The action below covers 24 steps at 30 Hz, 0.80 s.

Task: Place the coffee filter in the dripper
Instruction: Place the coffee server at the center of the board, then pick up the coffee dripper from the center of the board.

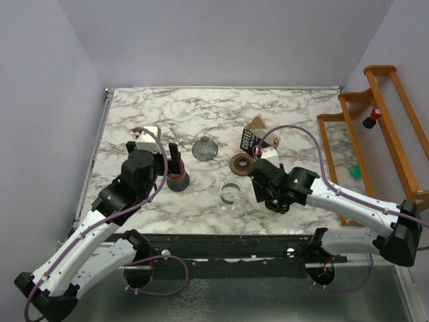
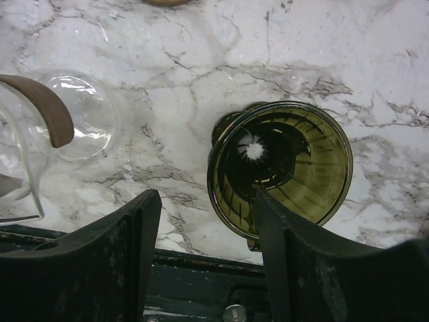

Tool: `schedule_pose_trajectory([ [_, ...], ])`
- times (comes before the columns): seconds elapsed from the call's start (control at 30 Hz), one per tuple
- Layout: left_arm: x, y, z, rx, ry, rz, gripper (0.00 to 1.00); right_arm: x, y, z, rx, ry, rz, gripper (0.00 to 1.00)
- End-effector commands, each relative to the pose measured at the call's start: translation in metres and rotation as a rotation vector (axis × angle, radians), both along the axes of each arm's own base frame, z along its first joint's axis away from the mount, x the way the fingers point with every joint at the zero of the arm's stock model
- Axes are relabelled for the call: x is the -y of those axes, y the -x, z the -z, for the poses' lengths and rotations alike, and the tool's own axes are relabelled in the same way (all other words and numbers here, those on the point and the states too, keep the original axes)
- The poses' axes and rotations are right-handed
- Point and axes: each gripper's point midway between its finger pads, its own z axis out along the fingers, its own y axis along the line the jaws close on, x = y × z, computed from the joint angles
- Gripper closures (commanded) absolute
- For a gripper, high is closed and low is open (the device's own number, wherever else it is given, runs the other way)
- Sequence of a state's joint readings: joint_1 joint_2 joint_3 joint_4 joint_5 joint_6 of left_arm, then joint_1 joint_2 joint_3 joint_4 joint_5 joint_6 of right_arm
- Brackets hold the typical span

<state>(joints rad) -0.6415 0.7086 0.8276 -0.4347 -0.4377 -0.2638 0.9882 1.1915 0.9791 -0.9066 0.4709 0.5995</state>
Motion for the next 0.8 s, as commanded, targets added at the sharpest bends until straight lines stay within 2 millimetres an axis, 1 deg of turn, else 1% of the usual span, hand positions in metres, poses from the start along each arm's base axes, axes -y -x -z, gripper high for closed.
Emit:
schedule_pose_trajectory([
  [0.0,-0.001,0.0,-0.002,0.015,0.002,0.005,0.01,0.012,-0.003,0.009,0.026,0.044,0.067,0.36],
  [0.1,0.0,0.0,-0.002,0.014,0.004,0.008,0.01,0.017,-0.004,0.012,0.033,0.057,0.087,0.36],
  [0.23,0.001,0.0,-0.003,0.015,0.006,0.012,0.01,0.019,-0.004,0.017,0.027,0.059,0.096,0.36],
  [0.4,0.001,0.0,-0.003,0.016,0.006,0.014,0.01,0.029,-0.006,0.02,0.022,0.055,0.159,0.36],
  [0.57,0.001,0.001,-0.004,0.018,0.007,0.016,0.01,0.037,-0.013,0.014,0.015,-0.014,0.218,0.36],
  [0.7,0.001,0.001,-0.005,0.021,0.01,0.019,0.01,0.049,-0.017,0.008,0.012,-0.06,0.281,0.36],
  [0.77,0.001,0.002,-0.005,0.023,0.013,0.02,0.01,0.058,-0.018,0.008,0.006,-0.087,0.327,0.37],
])
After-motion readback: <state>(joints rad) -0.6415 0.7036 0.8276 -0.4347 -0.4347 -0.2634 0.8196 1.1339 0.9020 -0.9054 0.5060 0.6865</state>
